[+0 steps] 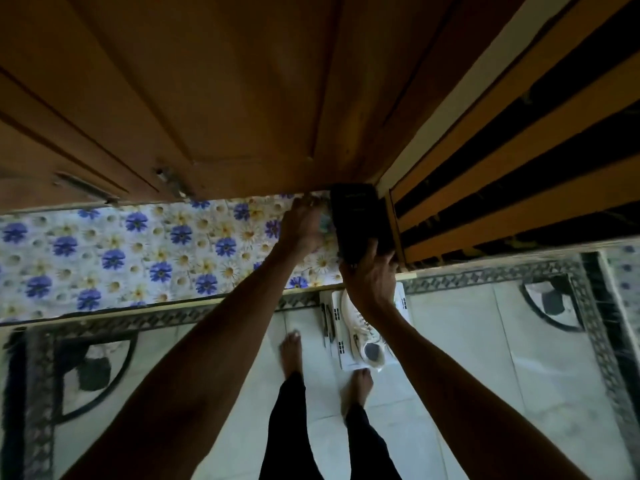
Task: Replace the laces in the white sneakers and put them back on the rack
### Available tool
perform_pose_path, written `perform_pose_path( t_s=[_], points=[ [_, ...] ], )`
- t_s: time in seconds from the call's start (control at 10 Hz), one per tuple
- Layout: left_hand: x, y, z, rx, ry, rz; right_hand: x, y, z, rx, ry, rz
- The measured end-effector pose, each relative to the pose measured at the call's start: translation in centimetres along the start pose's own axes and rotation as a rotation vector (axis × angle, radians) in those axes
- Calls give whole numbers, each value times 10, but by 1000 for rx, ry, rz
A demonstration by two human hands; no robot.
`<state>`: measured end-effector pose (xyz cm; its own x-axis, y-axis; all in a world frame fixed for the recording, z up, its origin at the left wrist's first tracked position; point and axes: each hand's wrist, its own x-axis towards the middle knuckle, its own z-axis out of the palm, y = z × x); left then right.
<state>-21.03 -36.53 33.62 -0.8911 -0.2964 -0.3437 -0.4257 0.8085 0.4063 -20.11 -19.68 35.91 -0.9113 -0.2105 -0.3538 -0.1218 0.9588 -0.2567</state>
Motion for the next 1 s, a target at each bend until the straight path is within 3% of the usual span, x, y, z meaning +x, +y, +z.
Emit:
perform_pose_path(
  t_s=[0.2, 0.4, 0.5, 0.6, 0.7, 0.8, 0.9, 1.0],
  points=[
    [21, -7, 13, -29, 121, 72, 11, -6, 18, -174, -45, 56],
    [14, -9, 21, -123, 211, 130, 11, -3, 13, -309, 115, -107],
    [17, -8, 26, -187, 260, 102, 15, 0, 12, -269, 128, -148],
    [17, -8, 24, -46, 248, 100, 16, 1, 6, -220, 121, -183],
    [11, -4, 21, 18, 254, 65, 17, 5, -6, -106, 102, -224],
    [-8, 13, 14, -97, 300, -24, 14, 12, -30, 180, 35, -233],
    [-49, 32, 3, -578, 285, -46, -2, 23, -48, 588, -93, -115],
    [-99, 62, -8, -770, 250, -99, -33, 41, -77, 1074, -232, 92]
  ],
)
